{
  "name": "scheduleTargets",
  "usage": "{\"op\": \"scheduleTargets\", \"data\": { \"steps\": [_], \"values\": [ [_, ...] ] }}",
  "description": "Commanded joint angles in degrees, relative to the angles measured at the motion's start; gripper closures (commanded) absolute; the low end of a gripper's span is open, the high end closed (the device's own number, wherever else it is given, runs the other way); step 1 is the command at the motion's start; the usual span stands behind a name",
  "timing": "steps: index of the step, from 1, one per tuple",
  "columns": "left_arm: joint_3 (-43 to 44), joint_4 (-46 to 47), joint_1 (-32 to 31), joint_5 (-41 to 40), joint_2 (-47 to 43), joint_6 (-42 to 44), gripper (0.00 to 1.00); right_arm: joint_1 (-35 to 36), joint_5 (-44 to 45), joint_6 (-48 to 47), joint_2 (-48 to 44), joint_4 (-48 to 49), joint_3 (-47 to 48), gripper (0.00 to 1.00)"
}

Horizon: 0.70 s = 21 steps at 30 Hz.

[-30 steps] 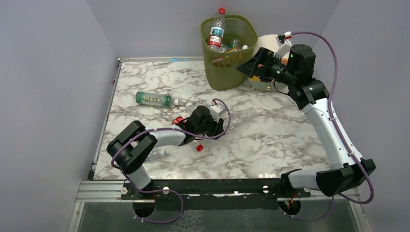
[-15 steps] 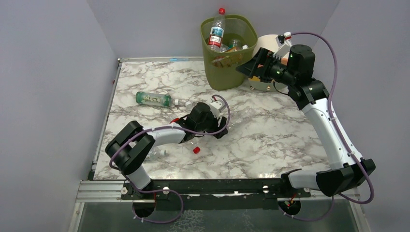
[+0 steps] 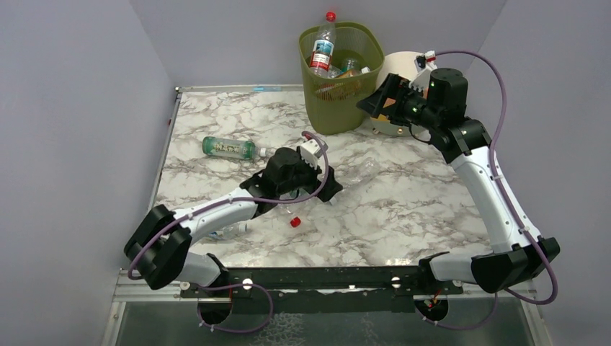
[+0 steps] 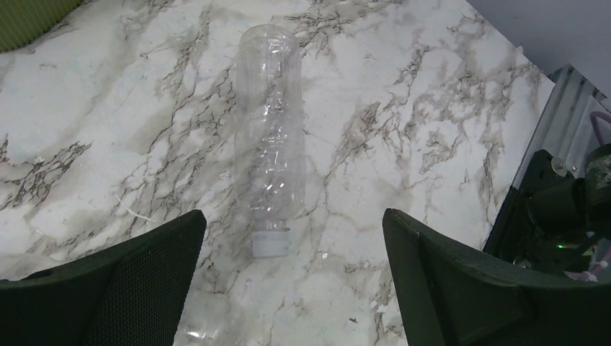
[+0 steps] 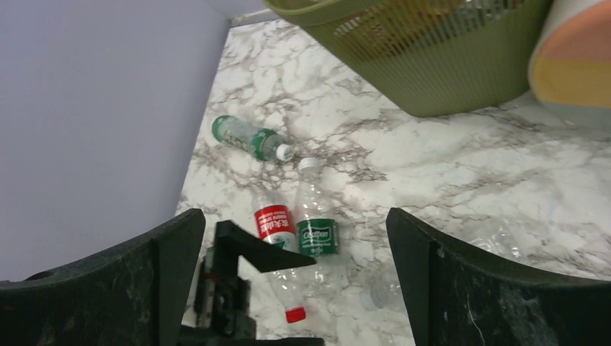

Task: Put the plastic bottles in the bin
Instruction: Move the plastic bottle to the center of the board, then pick up the plastic bottle at the center of the board.

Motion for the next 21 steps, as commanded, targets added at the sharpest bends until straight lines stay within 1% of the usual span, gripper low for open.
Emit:
{"op": "scheduleTargets", "data": {
  "steps": [1, 7, 13, 17, 21],
  "values": [
    [-3.5, -1.2, 0.1, -0.7, -6.0, -3.0, 0.01, 0.1, 9.7, -1.4, -1.3, -5.1, 1.4, 0.01],
    [-8.4, -3.8, -0.3, -0.6, -15.2, -7.0, 0.01, 0.0, 10.6, -0.7, -2.2, -4.5, -2.2, 0.01],
    [-11.5, -7.8, -0.4, -4.0, -24.5, -11.1, 0.01, 0.0, 10.1, 1.8, -2.8, -2.2, -7.7, 0.01],
    [-10.9, -11.0, -0.4, -4.3, -27.0, -11.2, 0.01, 0.1, 9.4, 3.1, -3.2, -0.6, -11.0, 0.01],
    [-11.3, -11.3, -0.4, -4.1, -29.3, -11.4, 0.01, 0.0, 9.0, 3.6, -2.8, -0.1, -13.0, 0.01]
  ]
}}
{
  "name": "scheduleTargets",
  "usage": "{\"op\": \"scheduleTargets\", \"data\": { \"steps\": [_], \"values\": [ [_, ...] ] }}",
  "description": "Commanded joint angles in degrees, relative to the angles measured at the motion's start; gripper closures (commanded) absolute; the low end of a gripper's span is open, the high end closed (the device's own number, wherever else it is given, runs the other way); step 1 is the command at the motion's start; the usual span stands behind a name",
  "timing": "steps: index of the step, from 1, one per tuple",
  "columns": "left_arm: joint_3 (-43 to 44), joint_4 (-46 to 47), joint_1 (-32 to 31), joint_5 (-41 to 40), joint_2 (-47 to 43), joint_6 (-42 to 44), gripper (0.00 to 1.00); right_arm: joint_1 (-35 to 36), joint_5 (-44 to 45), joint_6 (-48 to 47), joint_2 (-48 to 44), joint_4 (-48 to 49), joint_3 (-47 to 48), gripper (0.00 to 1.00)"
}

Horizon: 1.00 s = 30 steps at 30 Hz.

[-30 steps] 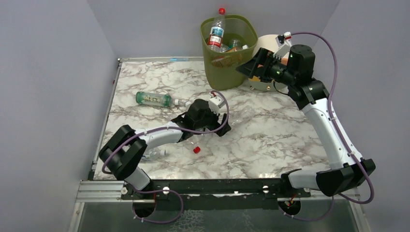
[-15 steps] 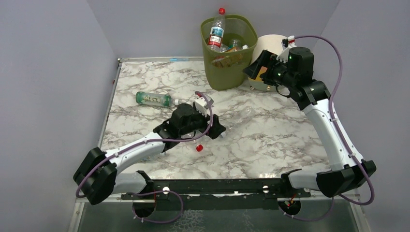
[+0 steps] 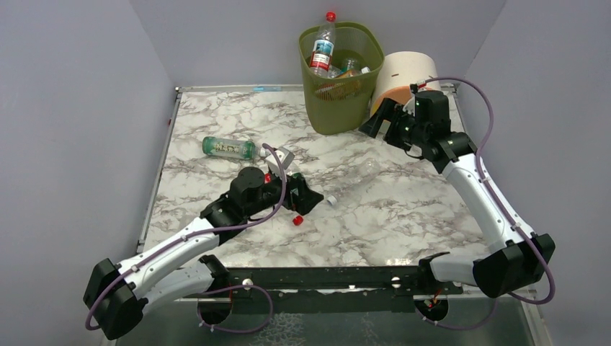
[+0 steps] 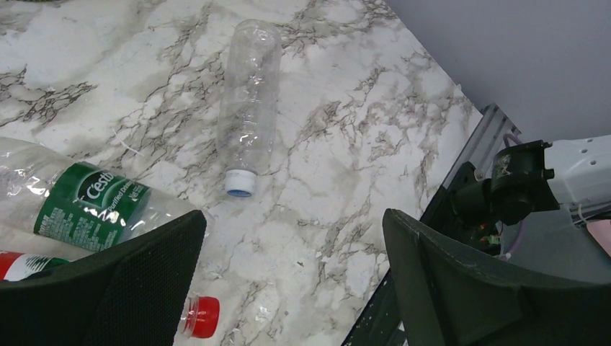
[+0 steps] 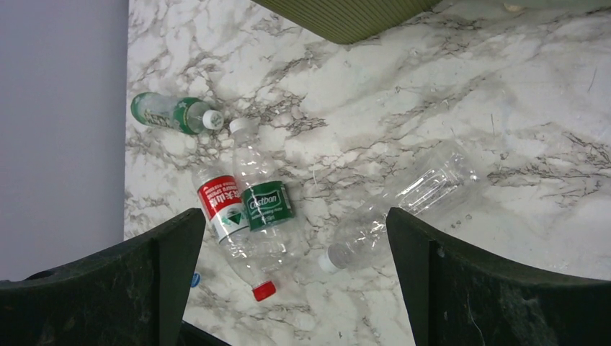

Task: Put the plastic bottles in the bin
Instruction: Pick up the plastic bottle at the center of the board.

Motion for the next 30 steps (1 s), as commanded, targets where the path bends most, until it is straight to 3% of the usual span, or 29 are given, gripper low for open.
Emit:
{"op": "scheduleTargets", "data": {
  "steps": [1, 18, 30],
  "values": [
    [-0.5, -1.4, -0.2, -1.1, -3.0, -1.2, 0.01, 0.0, 0.3, 1.3, -0.8, 2.5, -1.5, 0.01],
    [-0.1, -1.2, -0.2, -1.2, -4.7, -1.8, 0.01, 0.0, 4.0, 2.2, 0.9, -5.5, 0.7, 0.01],
    [5.2, -12.8, -0.2, -6.3, -10.4, -2.5, 0.01, 0.0, -0.4, 10.5, -3.1, -6.0, -13.2, 0.01]
  ]
}}
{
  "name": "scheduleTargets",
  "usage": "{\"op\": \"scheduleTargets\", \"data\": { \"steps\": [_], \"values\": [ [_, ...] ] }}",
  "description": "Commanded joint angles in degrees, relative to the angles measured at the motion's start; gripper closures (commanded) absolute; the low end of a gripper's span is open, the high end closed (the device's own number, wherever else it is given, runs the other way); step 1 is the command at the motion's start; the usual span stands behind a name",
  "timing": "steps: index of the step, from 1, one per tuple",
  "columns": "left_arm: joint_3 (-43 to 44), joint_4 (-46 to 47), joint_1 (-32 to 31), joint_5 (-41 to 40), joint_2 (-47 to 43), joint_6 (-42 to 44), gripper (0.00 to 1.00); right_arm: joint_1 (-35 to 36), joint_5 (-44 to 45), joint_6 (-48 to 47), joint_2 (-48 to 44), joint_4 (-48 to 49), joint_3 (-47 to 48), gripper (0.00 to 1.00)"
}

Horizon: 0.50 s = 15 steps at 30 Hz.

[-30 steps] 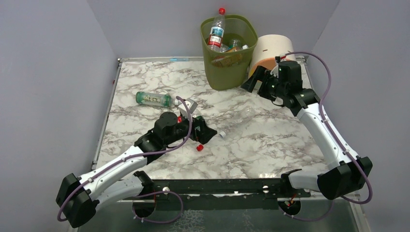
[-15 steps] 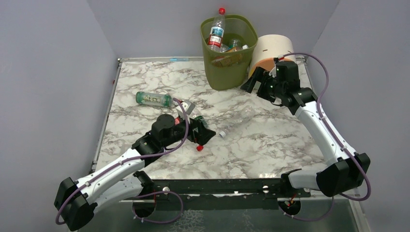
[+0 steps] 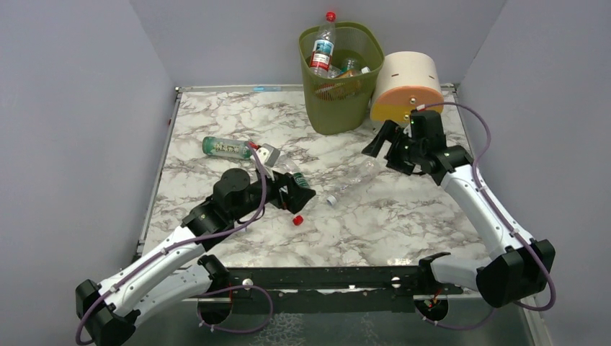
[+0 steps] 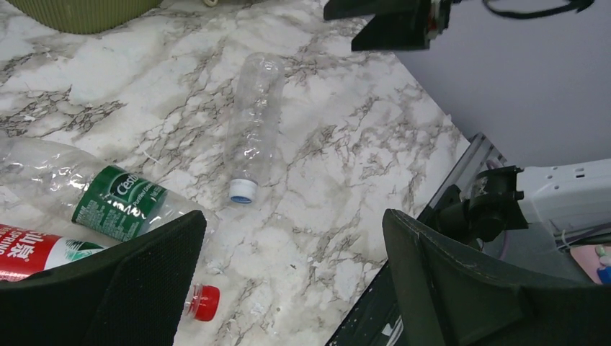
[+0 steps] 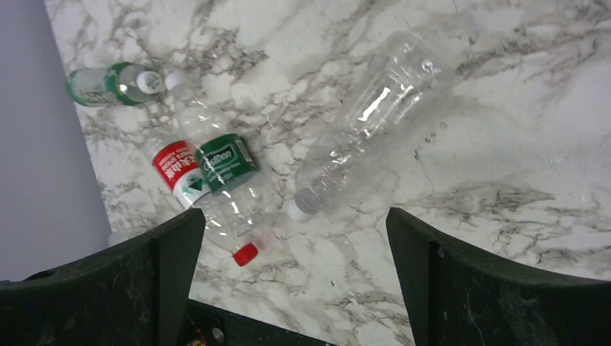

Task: Put the plastic bottles in the bin
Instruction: Pick up the plastic bottle at the center of the board.

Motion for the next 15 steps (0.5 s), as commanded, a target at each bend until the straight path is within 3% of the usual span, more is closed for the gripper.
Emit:
{"op": "scheduleTargets", "data": {
  "steps": [1, 7, 15],
  "values": [
    [1.8, -3.7, -0.2, -3.2, -3.2, -1.6, 0.01, 0.0, -2.6, 5.2, 0.8, 0.2, -6.4, 0.01],
    [0.5, -4.1, -0.2, -3.0, -4.5, -2.3, 0.01, 0.0, 0.7, 8.2, 2.8, 5.9, -12.9, 0.01],
    [1.1, -2.8, -0.2, -2.7, -1.7, -0.4, 0.01, 0.0, 1.3, 9.4, 14.2, 11.0, -11.7, 0.01]
  ]
}}
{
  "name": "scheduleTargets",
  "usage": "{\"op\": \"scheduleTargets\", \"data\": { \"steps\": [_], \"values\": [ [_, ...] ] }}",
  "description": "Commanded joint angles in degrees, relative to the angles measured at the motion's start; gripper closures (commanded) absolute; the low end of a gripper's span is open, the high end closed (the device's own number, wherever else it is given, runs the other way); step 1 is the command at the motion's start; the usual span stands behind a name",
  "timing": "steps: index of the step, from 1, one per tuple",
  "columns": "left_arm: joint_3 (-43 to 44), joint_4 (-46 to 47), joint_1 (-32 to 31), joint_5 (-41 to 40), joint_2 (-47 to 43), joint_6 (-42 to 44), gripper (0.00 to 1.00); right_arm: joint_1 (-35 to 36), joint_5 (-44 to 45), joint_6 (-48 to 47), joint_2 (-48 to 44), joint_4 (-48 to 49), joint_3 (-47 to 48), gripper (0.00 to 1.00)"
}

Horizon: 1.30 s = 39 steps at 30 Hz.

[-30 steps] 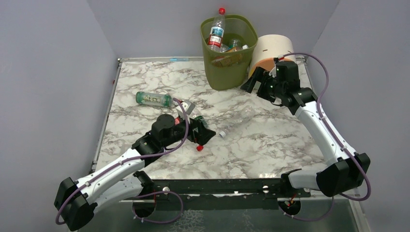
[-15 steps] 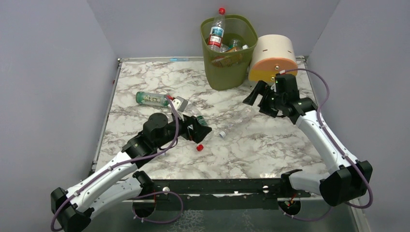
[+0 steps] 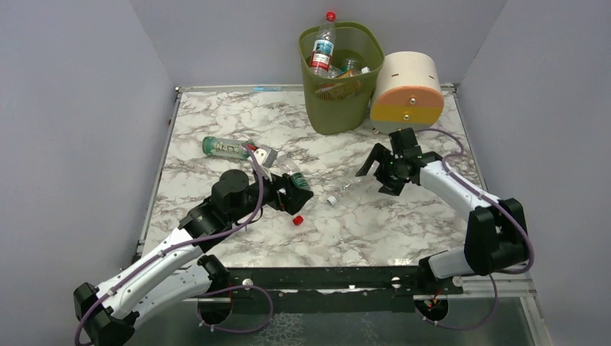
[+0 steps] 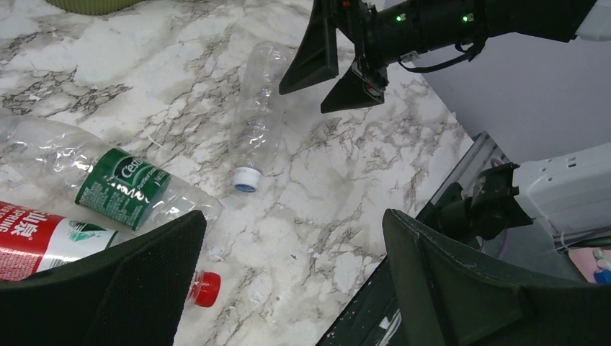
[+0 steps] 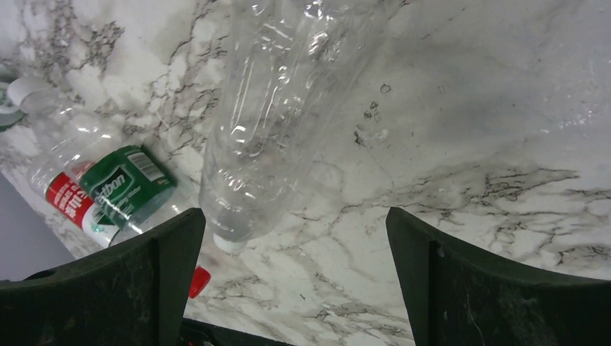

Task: Put the plastic bottles in the bin
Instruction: Pick up the plastic bottle at the center of the board.

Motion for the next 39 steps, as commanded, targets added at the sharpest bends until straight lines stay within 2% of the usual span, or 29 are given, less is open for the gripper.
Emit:
{"op": "scheduleTargets", "data": {
  "steps": [1, 10, 23, 26, 28, 35, 39],
  "values": [
    [0.6, 0.9, -0.2, -1.1, 1.8, 1.4, 0.01, -0.1, 1.6, 2.0, 5.5, 5.4, 1.3, 0.01],
    [2.3, 3.2, -0.2, 0.7, 6.9, 2.3, 0.01, 0.0, 3.6, 2.5, 12.6, 6.8, 4.1, 0.01],
    [2.3, 2.8, -0.2, 0.3, 7.1, 2.2, 0.01, 0.0, 4.6, 1.8, 19.7, 9.5, 7.2, 0.00],
    [2.3, 3.1, -0.2, 0.5, 7.5, 2.3, 0.01, 0.0, 4.3, 0.9, 19.6, 10.0, 7.2, 0.03],
    [2.5, 3.2, -0.2, 0.5, 7.8, 2.4, 0.01, 0.0, 4.5, 0.3, 18.6, 10.9, 6.4, 0.06],
    [2.2, 3.5, -0.2, 0.5, 7.9, 2.4, 0.01, 0.1, 5.3, -3.2, 13.1, 12.1, 4.5, 0.39],
    [2.0, 4.1, -0.2, 0.7, 8.3, 2.3, 0.01, 0.1, 5.2, -5.4, 9.5, 11.1, 5.3, 0.46]
  ]
}}
